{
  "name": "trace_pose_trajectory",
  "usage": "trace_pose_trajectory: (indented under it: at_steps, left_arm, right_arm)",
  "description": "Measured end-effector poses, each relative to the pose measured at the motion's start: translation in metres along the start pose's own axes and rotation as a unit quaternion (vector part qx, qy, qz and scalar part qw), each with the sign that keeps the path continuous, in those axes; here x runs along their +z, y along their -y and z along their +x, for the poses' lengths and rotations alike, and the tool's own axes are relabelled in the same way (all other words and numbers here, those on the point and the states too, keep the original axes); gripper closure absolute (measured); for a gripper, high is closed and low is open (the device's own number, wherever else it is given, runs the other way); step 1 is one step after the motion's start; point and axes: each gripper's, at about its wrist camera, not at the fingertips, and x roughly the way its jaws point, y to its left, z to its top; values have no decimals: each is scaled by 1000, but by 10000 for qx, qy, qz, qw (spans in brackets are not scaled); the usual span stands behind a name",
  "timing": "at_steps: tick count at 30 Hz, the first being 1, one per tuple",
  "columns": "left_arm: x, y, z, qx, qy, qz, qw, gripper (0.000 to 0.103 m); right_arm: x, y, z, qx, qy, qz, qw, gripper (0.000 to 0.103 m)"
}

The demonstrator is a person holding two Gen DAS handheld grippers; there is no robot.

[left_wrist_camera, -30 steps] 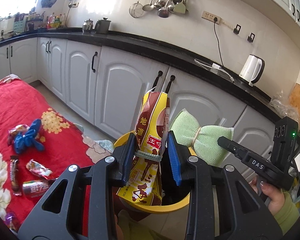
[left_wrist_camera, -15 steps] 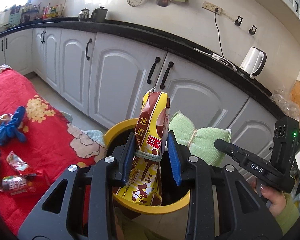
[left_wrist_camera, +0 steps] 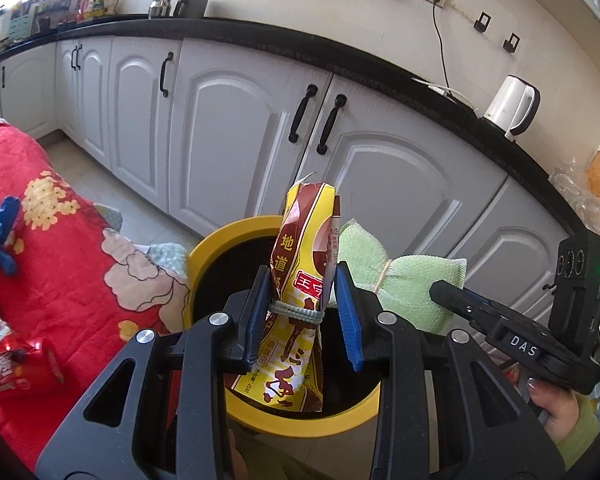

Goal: Collect trash
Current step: 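Open both tools to drop the packet and mesh cover into the bin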

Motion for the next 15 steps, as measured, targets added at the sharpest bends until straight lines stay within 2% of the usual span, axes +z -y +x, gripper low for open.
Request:
trace_pose_trajectory:
  at_steps: [6,8,9,12,15]
  left_arm:
    - [-5,-2,7,18,-124,-16,9999,77]
    - [-6,-2,10,20,-208,-33,9998,68]
    - [-7,-2,11,45,-211,-38,9998,60]
    - [-10,-5,11,59,-259,-86,9996,52]
    - [-11,-6,8,113,-240,-94,9996,39]
  right_arm:
    - [-1,4,6,-10,-90,79,9999,74]
    - [-2,5,5,18,-143,187,9997,72]
    - [-2,6,5,7,-146,224,9996,68]
    - [-2,8,2,-49,-87,278,9996,57]
    - [-1,9,-2,-76,-23,324,9994,52]
